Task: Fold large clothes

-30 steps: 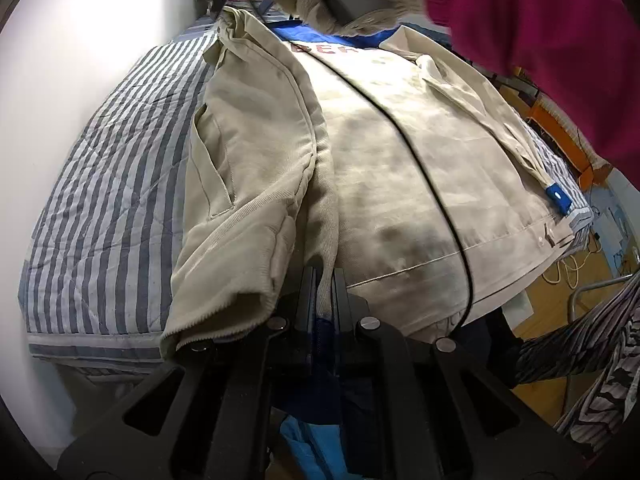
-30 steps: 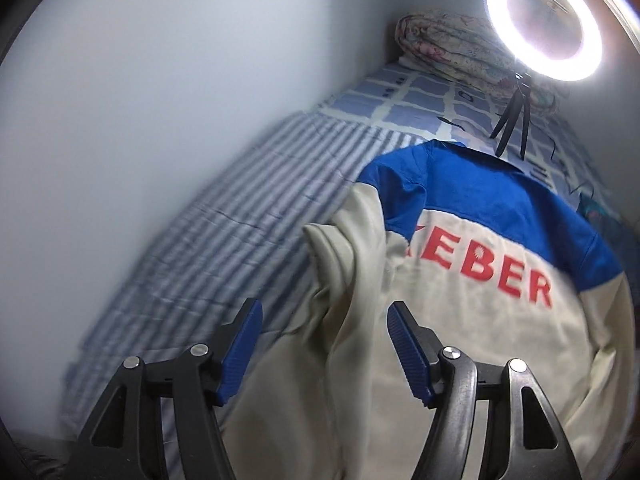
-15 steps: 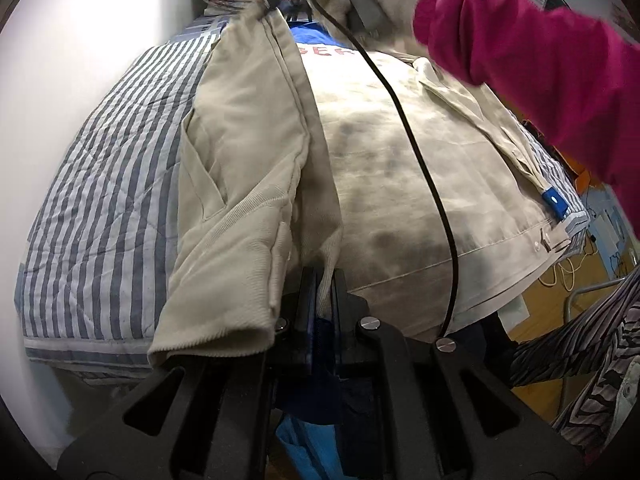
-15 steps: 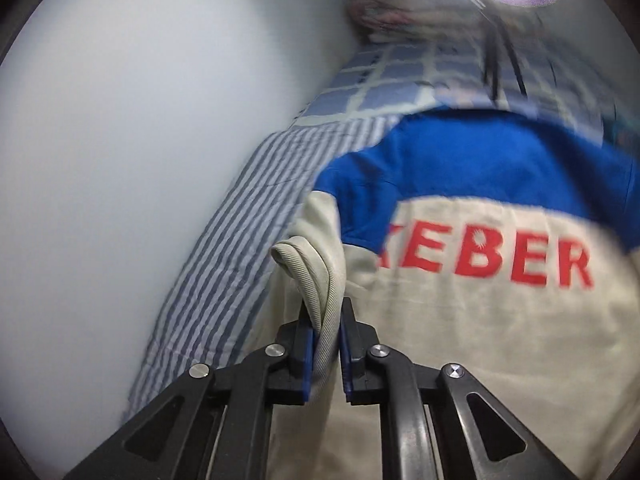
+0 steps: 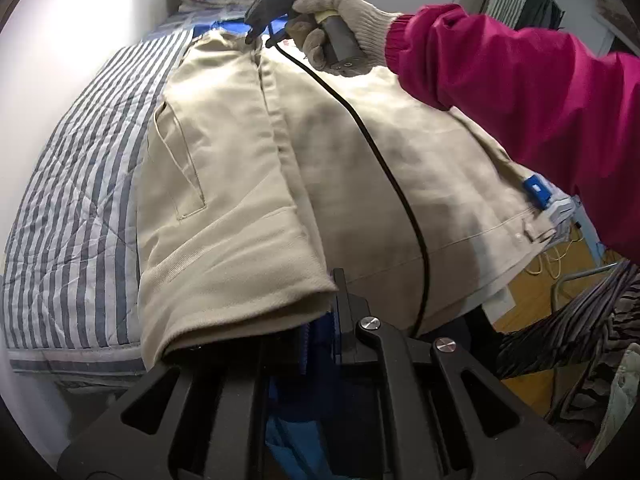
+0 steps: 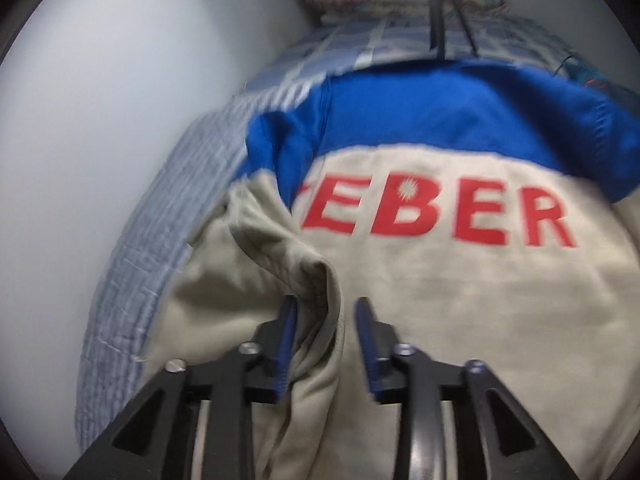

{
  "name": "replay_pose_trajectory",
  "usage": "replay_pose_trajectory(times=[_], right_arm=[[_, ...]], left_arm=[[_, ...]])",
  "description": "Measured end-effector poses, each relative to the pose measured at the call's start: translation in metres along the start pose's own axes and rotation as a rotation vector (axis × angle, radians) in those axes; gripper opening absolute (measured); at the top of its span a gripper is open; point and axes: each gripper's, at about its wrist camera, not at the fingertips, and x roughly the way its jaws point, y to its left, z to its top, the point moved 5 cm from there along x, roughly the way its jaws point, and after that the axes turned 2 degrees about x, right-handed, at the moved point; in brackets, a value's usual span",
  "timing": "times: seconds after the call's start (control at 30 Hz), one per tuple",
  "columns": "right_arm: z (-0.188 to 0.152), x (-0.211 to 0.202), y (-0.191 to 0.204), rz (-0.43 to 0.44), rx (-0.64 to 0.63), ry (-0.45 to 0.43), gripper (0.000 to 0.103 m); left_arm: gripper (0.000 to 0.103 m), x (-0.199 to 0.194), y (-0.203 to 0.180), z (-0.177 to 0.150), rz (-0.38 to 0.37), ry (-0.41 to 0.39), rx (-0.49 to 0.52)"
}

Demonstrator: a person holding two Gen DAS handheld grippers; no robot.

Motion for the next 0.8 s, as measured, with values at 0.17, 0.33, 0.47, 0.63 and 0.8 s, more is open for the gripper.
replay_pose_trajectory(times=[0.17, 0.33, 0.47, 0.63, 0.8], right_arm=[[-0.013, -0.065, -0.003, 0.060, 0.042, -0.052, 0.036], [-0.063, -0.134, 0.008, 0.132, 0.023, -0.040, 0.041], [-0.133, -0.159, 0.020, 0.194, -0.001, 0.042, 0.046], [-0.220, -0.142, 0.032, 0.284, 0.093, 0.210, 0.058], [-0.273, -0.111, 0.049, 0.333, 0.128, 0.342, 0.063]], left_arm=[[0.005, -0.027, 0.000, -0.005, -0.079, -0.040, -0.006], [0.005, -0.064, 0.015, -0.015, -0.163, -0.089, -0.077], [0.005, -0.094, 0.043, -0.017, -0.120, -0.149, -0.129], [0.005, -0.095, 0.088, -0.013, -0.038, -0.136, -0.247], [0.005, -0.071, 0.117, -0.019, -0.069, -0.067, -0.380]])
